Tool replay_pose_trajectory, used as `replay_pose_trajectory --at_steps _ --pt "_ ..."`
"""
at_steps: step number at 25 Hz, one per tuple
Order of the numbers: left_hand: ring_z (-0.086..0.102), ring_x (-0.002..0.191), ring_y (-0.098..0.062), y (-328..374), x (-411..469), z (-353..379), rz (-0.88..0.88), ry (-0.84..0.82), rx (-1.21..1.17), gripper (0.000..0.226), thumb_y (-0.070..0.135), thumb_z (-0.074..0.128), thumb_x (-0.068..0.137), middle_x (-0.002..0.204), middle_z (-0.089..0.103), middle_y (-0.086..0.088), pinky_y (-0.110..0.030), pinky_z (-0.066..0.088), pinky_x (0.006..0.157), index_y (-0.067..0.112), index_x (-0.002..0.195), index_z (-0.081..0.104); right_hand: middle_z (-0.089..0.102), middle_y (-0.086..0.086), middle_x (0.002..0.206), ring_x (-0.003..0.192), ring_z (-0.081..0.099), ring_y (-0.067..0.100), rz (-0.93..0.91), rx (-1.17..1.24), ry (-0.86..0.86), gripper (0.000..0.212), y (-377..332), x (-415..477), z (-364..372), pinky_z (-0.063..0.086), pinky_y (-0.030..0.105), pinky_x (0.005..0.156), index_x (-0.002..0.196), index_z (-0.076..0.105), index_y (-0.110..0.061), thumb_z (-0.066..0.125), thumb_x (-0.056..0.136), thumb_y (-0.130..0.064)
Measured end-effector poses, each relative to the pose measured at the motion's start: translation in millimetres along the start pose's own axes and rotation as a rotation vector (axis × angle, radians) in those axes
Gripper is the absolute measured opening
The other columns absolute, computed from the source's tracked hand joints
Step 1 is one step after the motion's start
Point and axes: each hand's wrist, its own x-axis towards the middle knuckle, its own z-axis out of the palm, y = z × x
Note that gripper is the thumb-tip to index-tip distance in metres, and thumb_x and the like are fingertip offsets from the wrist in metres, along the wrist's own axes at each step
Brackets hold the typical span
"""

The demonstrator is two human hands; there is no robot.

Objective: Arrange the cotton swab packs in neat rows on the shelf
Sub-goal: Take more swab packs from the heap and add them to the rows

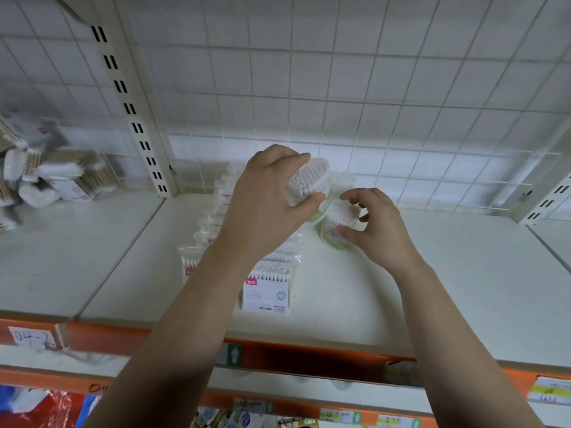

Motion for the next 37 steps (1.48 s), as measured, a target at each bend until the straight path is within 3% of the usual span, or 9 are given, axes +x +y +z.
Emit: replay_pose_trajectory --at_steps 5,7,9,12,17,21,26,32,37 --pt "0.053 0.108 -0.014 9 -10 15 -0.022 -0.055 -0.01 0.055 0.042 0.067 0.076 0.116 0.057 0.005 -0.028 0.045 0.093 0.013 0.123 0.063 0.052 -0.007 0.108 0.101 0.048 0.011 0.02 -0.013 -0.056 0.052 9 5 -11 0.038 0.018 0.082 0.107 0.061 -0.024 0.087 0.062 -0.025" --pt "0.053 0.107 -0.014 13 -15 22 -0.026 -0.075 -0.003 0.055 0.042 0.067 0.075 0.116 0.057 0.005 -0.023 0.04 0.094 0.013 0.122 0.063 0.051 -0.008 0.109 0.099 0.048 0.01 0.028 -0.041 -0.064 0.052 15 5 -23 0.035 0.01 0.079 0.109 0.06 -0.024 0.085 0.064 -0.02" --pt "0.054 0.106 -0.018 17 -19 32 0.001 -0.09 0.043 0.054 0.041 0.068 0.074 0.115 0.059 0.002 -0.024 0.039 0.095 0.012 0.12 0.064 0.051 -0.004 0.11 0.1 0.048 0.013 0.086 -0.091 -0.089 0.049 29 5 -33 0.036 0.013 0.078 0.111 0.058 -0.024 0.08 0.069 -0.014" --pt "0.057 0.101 -0.024 21 -26 50 0.058 -0.085 0.161 0.052 0.042 0.067 0.071 0.109 0.062 0.0 -0.041 0.046 0.09 0.012 0.114 0.067 0.054 0.002 0.11 0.106 0.048 0.025 0.18 -0.257 -0.1 0.038 63 1 -29 0.032 0.024 0.085 0.111 0.06 -0.022 0.074 0.075 -0.02" --pt "0.052 0.098 -0.022 24 -37 67 0.104 -0.123 0.318 0.053 0.052 0.07 0.064 0.1 0.065 0.006 -0.031 0.028 0.08 0.019 0.105 0.07 0.059 0.004 0.106 0.109 0.048 0.031 0.242 -0.357 -0.101 0.024 93 -10 -13 0.015 0.016 0.08 0.103 0.064 -0.02 0.065 0.081 -0.031" --pt "0.051 0.103 -0.024 25 -38 78 0.08 -0.245 0.358 0.056 0.051 0.076 0.066 0.105 0.064 0.005 -0.031 0.026 0.085 0.019 0.111 0.068 0.06 0.001 0.105 0.109 0.049 0.031 0.222 -0.355 -0.081 0.02 94 -9 -13 0.016 0.016 0.077 0.1 0.065 -0.022 0.064 0.082 -0.031" --pt "0.054 0.098 -0.025 30 -33 85 0.024 -0.25 0.42 0.049 0.044 0.079 0.066 0.104 0.061 0.0 -0.032 0.033 0.086 0.017 0.105 0.069 0.059 0.001 0.105 0.109 0.049 0.031 0.215 -0.367 -0.075 0.019 94 -9 -14 0.016 0.016 0.078 0.099 0.065 -0.022 0.064 0.081 -0.03" --pt "0.052 0.105 -0.024 33 -24 88 -0.021 -0.281 0.479 0.051 0.047 0.071 0.075 0.114 0.055 0.001 -0.031 0.028 0.089 0.02 0.117 0.061 0.057 0.001 0.107 0.107 0.048 0.032 0.243 -0.348 -0.074 0.02 91 -10 -13 0.017 0.017 0.076 0.102 0.065 -0.022 0.064 0.082 -0.028" --pt "0.049 0.109 -0.022 34 -21 78 -0.001 -0.322 0.489 0.056 0.06 0.063 0.077 0.115 0.055 0.004 -0.034 0.025 0.09 0.024 0.119 0.059 0.059 0.005 0.109 0.103 0.052 0.032 0.209 -0.184 0.115 0.028 62 -8 -21 0.038 0.032 0.087 0.109 0.062 -0.019 0.06 0.083 -0.011"
